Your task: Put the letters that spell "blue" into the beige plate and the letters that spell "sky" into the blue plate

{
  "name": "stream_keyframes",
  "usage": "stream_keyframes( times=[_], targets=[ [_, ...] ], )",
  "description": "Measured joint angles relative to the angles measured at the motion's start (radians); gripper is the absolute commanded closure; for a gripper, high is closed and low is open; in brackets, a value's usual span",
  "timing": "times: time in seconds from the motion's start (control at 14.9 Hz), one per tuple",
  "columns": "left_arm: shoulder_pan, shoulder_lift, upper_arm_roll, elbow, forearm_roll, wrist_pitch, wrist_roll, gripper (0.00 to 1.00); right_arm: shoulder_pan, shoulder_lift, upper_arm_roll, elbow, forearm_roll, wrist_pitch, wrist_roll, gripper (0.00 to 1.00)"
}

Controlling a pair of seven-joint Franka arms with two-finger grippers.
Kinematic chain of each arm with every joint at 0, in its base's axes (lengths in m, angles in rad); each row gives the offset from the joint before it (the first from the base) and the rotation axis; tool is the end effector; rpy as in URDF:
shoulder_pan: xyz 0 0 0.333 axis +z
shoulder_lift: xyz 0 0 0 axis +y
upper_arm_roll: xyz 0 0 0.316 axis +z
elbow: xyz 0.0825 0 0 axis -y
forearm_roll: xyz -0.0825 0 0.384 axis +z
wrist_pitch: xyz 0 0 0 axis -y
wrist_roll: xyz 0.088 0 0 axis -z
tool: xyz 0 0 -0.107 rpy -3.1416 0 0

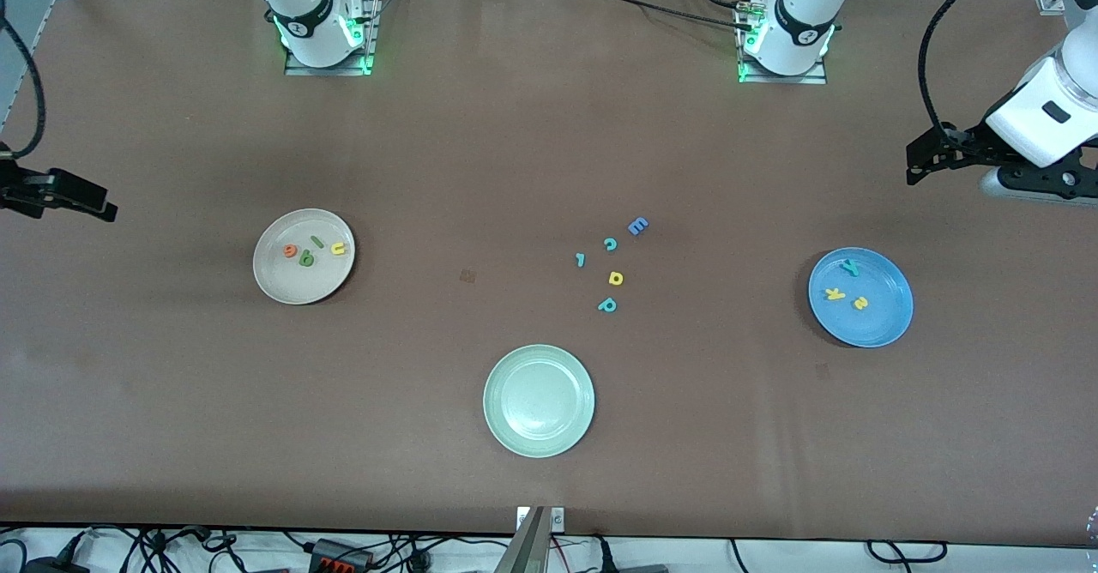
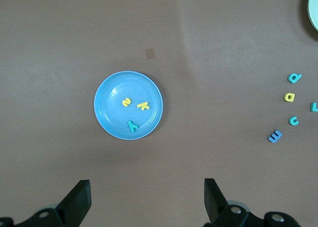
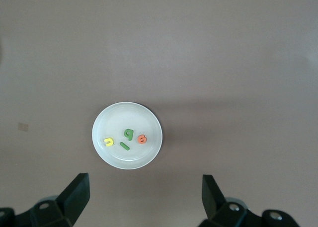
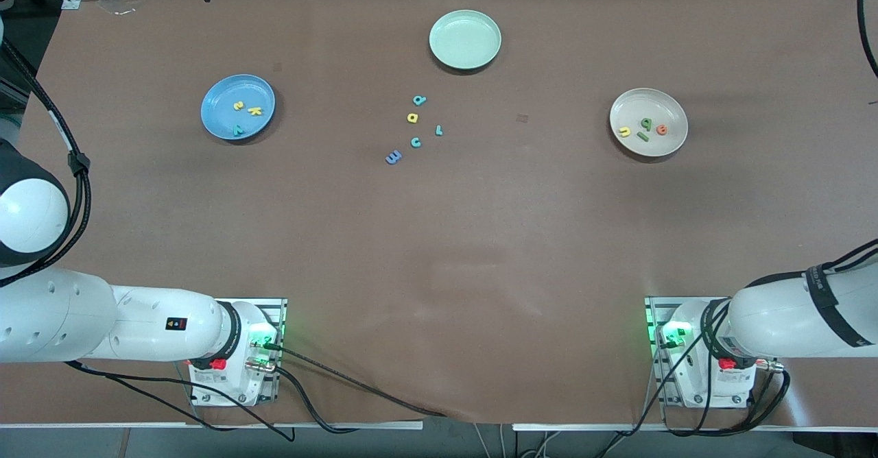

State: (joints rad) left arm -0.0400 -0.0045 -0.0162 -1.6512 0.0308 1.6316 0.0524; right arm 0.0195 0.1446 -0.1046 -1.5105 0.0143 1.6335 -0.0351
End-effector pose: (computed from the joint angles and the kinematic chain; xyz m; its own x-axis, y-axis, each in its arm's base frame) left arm 0.5559 -0.0282 0.5942 0.9938 -0.1102 -0.0167 -0.1107 -0.9934 -0.0299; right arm 0.6005 -0.0455 0.5752 0.9985 -0.0501 -0.0208 -0.0501 -0.9987 0.0001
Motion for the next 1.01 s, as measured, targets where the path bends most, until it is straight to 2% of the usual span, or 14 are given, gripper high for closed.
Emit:
stream_keyframes(
  times=[0.13, 0.27, 1.01],
  targets=[
    [0.0, 0.001, 0.0, 0.0, 0.0, 0.0, 0.0, 0.0, 0.005, -0.058, 0.0, -0.087, -0.006, 0.031, 0.004, 0.0],
    [0.0, 0.001, -0.001, 0.0, 0.0, 0.0, 0.0, 0.0, 0.005, -0.096, 0.0, -0.13, -0.007, 0.042, 0.004, 0.0],
    [-0.014, 0.001, -0.001, 0.001, 0.0, 0.0, 0.0, 0.0, 0.012, -0.112, 0.0, -0.139, -0.007, 0.046, 0.004, 0.0]
  ],
)
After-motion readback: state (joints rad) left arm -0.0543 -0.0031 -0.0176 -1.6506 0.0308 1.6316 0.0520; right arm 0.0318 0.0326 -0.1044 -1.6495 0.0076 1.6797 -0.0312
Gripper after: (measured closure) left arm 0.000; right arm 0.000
